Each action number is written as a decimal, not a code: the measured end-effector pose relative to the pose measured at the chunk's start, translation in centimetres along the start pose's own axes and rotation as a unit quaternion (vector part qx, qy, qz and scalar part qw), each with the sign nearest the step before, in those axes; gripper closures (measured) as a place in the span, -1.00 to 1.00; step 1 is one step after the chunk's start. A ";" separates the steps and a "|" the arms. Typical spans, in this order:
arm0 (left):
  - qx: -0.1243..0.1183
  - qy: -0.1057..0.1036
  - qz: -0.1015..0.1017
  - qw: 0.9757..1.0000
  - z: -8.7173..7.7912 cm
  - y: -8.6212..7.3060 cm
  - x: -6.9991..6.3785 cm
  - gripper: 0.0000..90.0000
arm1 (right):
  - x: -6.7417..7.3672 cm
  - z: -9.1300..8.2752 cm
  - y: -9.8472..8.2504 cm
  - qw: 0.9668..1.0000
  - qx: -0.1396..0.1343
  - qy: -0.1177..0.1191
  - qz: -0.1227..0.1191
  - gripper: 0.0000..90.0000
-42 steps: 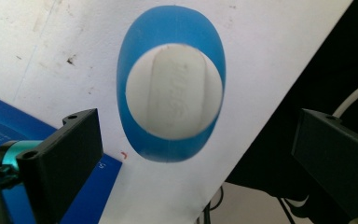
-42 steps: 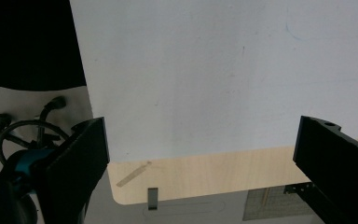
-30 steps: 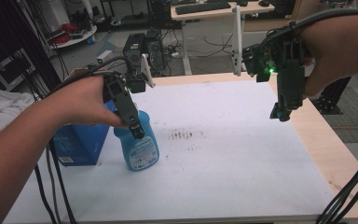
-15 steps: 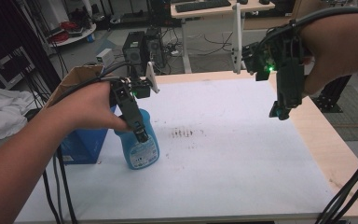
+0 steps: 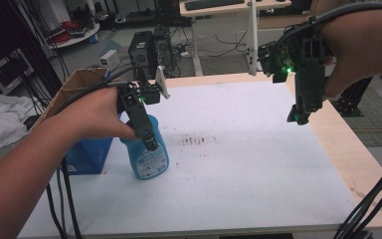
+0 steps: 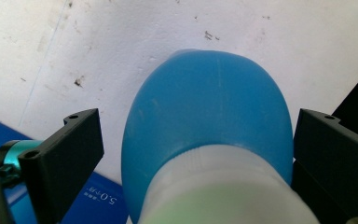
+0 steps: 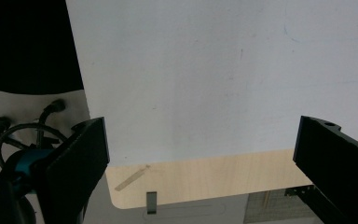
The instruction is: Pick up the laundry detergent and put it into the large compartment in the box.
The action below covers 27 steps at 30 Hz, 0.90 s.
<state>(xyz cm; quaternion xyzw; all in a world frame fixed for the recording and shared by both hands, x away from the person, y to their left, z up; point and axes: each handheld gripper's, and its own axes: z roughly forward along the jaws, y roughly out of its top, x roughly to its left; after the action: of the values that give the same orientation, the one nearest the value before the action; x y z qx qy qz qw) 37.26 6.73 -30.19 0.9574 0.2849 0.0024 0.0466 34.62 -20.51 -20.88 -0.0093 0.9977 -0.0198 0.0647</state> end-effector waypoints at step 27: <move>0.006 0.012 0.013 1.000 0.0 -0.1 -0.2 -0.66 | -0.1 0.3 0.2 1.000 0.001 0.002 0.003 -0.95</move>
<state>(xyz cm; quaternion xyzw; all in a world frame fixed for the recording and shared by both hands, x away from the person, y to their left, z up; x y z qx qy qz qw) 37.09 6.71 -30.24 0.9612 0.2731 0.0123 0.0374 34.81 -20.31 -21.20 -0.0066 0.9978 -0.0208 0.0627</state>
